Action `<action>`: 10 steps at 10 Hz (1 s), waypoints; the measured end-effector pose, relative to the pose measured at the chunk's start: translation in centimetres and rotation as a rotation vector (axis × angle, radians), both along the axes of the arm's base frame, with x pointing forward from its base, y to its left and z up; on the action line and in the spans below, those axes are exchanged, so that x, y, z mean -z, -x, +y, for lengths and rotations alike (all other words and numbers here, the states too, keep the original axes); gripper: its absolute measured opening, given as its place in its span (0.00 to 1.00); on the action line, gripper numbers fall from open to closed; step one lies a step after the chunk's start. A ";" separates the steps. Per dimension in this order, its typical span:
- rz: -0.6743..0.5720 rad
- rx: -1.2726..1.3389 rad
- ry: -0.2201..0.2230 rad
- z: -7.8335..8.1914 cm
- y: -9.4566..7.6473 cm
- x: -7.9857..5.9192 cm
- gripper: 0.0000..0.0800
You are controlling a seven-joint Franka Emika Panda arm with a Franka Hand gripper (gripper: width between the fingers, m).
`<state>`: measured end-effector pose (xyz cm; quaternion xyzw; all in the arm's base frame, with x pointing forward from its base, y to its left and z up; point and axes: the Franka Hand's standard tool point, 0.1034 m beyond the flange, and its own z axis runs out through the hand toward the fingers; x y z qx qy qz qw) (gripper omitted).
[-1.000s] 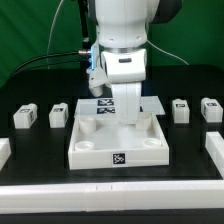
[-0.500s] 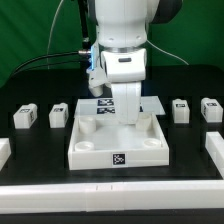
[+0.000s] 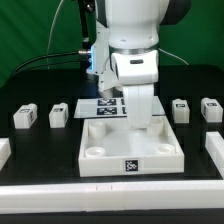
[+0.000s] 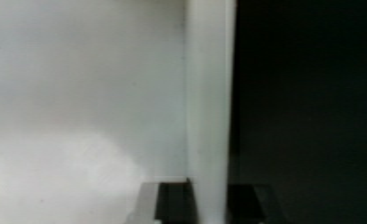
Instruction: Assemble one leg
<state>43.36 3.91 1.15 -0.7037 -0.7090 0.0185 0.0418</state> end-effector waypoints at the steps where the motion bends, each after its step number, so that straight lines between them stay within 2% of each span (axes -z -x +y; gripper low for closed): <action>1: -0.010 0.006 -0.006 0.8 -0.9 0.0 0.08; 5: -0.036 0.030 -0.025 3.0 -3.2 0.0 0.08; 10: -0.042 0.026 -0.037 4.4 -3.6 0.1 0.08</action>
Offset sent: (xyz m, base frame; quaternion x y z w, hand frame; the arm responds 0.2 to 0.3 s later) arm 0.0226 0.0226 -0.0043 -0.0013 0.0082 0.0100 0.9999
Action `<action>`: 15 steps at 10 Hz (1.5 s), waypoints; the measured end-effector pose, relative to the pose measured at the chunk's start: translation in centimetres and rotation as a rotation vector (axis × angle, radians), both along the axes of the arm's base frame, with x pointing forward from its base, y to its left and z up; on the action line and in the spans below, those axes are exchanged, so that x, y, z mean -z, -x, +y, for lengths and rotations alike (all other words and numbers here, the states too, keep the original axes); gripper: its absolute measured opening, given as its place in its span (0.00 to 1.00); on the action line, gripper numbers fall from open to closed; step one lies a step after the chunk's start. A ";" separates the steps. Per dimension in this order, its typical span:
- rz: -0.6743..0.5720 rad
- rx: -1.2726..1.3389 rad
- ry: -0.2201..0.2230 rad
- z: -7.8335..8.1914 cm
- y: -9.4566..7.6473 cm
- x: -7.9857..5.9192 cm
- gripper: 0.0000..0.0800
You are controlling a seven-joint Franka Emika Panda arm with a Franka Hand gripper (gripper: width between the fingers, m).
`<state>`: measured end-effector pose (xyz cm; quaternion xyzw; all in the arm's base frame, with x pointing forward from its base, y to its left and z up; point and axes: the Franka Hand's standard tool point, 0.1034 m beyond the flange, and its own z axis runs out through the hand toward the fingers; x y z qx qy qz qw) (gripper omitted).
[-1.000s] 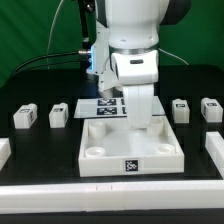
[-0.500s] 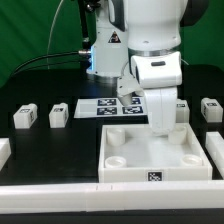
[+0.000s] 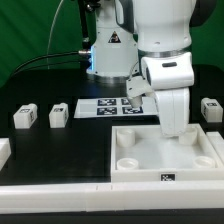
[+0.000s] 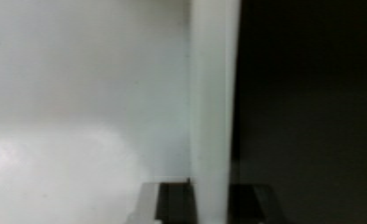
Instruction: Assemble one leg
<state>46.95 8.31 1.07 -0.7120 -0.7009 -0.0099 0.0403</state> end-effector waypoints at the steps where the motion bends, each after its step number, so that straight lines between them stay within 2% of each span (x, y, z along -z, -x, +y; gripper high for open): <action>1: 0.001 0.000 0.000 0.0 0.0 0.0 0.08; 3: 0.002 0.003 0.001 -0.1 0.0 0.0 0.08; 4: 0.002 0.004 0.001 -0.1 0.0 0.0 0.34; 5: 0.002 0.004 0.001 -0.1 0.0 0.0 0.34; 7: -0.003 0.010 0.002 -0.1 -0.2 -0.3 0.76; 10: -0.018 0.016 0.005 0.1 -0.4 -1.2 0.81; 12: -0.015 0.018 0.005 0.0 -0.2 -1.2 0.81; 14: -0.016 0.041 0.012 -0.2 0.6 -1.8 0.81; 15: -0.018 0.069 0.021 -0.5 1.5 -2.6 0.81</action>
Offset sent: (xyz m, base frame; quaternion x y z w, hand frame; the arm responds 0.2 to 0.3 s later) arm 0.0024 0.0024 -0.0009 0.0018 -0.0017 0.0014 1.0000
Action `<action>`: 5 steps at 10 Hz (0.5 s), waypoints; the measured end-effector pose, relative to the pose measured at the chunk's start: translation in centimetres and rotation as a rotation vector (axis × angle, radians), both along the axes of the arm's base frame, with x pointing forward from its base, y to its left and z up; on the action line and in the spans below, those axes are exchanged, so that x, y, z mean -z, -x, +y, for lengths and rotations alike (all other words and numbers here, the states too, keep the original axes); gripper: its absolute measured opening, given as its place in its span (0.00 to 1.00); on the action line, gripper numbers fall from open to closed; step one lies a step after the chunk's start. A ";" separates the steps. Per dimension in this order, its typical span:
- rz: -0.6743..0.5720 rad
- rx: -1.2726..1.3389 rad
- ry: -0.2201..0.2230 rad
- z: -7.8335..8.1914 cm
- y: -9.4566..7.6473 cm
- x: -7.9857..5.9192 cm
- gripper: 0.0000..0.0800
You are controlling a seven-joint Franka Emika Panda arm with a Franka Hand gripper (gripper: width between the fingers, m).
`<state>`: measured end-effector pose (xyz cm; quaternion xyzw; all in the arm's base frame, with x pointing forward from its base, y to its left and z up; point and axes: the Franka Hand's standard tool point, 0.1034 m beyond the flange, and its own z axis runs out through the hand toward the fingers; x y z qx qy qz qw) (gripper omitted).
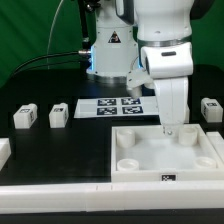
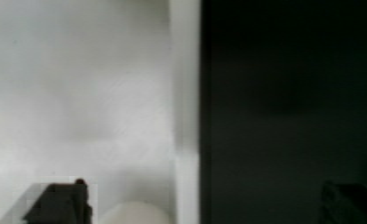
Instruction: Assemble one leg
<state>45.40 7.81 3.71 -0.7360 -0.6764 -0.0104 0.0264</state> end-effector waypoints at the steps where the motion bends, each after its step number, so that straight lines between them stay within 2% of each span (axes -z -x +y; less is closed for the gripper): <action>1: -0.006 0.030 0.008 -0.2 0.8 -1.0 0.81; 2: -0.015 0.077 0.014 -0.2 1.4 -1.9 0.81; 3: -0.020 0.133 0.016 -0.2 1.8 -2.2 0.81; 5: -0.016 0.137 0.016 -0.3 1.8 -2.0 0.81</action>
Offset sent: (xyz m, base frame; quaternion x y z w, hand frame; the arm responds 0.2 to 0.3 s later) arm 0.0000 0.0000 0.0000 0.0000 0.0000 0.0000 1.0000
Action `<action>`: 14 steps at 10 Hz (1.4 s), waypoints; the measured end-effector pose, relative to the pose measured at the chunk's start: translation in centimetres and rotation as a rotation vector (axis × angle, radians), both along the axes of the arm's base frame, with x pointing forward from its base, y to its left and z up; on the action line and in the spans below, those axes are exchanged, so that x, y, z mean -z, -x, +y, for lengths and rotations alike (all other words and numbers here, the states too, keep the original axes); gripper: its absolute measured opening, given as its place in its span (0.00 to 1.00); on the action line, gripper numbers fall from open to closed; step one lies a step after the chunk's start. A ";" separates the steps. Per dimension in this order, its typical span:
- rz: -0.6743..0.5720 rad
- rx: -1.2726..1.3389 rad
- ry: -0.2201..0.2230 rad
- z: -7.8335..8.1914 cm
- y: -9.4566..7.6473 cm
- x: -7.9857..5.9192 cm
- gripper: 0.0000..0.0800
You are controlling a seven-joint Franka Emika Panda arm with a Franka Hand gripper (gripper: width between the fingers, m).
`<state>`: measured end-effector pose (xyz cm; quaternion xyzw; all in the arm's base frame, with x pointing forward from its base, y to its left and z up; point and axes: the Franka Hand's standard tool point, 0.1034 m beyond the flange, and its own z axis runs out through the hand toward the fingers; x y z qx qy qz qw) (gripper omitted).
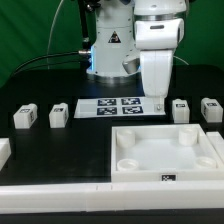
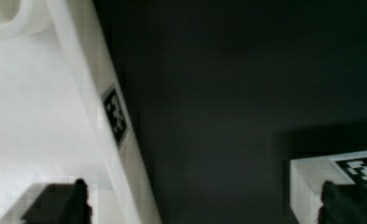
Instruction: Assemble one leg
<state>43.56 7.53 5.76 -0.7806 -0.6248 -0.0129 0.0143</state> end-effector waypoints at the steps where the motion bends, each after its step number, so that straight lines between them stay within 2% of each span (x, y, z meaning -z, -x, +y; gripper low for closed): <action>1: 0.005 0.109 -0.002 0.0 0.0 0.0 0.81; 3: 0.008 0.300 -0.008 -0.3 0.1 0.2 0.81; 4: 0.010 0.456 -0.018 -1.0 0.6 0.5 0.81; 6: 0.035 0.799 -0.030 0.0 2.2 0.7 0.81; 9: 0.076 1.227 -0.041 3.5 3.3 0.9 0.81; 13: 0.093 1.315 -0.053 8.8 3.5 0.9 0.81; 14: 0.095 1.325 -0.063 10.7 3.1 0.8 0.81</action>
Offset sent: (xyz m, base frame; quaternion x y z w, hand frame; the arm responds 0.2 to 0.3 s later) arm -0.0140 -0.0327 -0.0132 -0.0159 0.0199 0.3371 0.9411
